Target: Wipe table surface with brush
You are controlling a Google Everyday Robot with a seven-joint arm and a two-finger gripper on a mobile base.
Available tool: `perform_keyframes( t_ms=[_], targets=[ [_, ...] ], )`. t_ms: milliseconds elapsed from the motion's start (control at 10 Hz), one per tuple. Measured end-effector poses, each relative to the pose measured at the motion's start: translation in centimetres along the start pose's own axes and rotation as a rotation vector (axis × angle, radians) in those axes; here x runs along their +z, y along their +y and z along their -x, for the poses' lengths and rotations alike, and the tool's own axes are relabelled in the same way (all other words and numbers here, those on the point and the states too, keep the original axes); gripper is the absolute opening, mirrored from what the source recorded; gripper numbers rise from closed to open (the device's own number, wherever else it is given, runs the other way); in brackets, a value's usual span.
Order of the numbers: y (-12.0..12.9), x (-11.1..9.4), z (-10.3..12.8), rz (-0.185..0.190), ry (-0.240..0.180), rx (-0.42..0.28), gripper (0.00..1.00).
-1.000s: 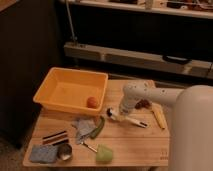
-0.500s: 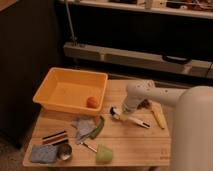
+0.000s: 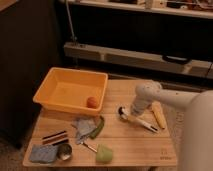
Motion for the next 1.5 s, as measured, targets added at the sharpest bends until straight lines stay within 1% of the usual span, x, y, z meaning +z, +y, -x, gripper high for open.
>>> perform_keyframes(
  t_ms=[100,200,300,400,600,700,800,900,1000,1100,1300,1500],
  targets=[
    [-0.4,-1.5,-2.8,-0.013,-0.004,0.040,0.00],
    [-0.6,-2.6,-5.1,-0.018,-0.003,0.065,0.00],
    [-0.5,-3.2,-7.4,-0.016,0.007,0.077,0.00],
    [0.0,-3.5,-8.7,-0.008,0.015,0.076,0.00],
    [1.8,-2.8,-10.5,0.025,0.044,0.070,0.00],
    [3.6,-1.5,-10.9,0.062,0.060,0.057,0.00],
    [5.2,-0.5,-10.7,0.091,0.069,0.040,0.00],
    [6.4,0.1,-10.1,0.111,0.074,0.020,0.00],
    [7.8,0.7,-8.4,0.122,0.065,-0.009,0.00],
    [9.1,1.0,-8.0,0.149,0.069,-0.020,0.00],
    [8.9,0.8,-8.3,0.143,0.072,-0.020,0.00],
    [9.1,0.8,-8.1,0.143,0.075,-0.042,0.00]
  ],
)
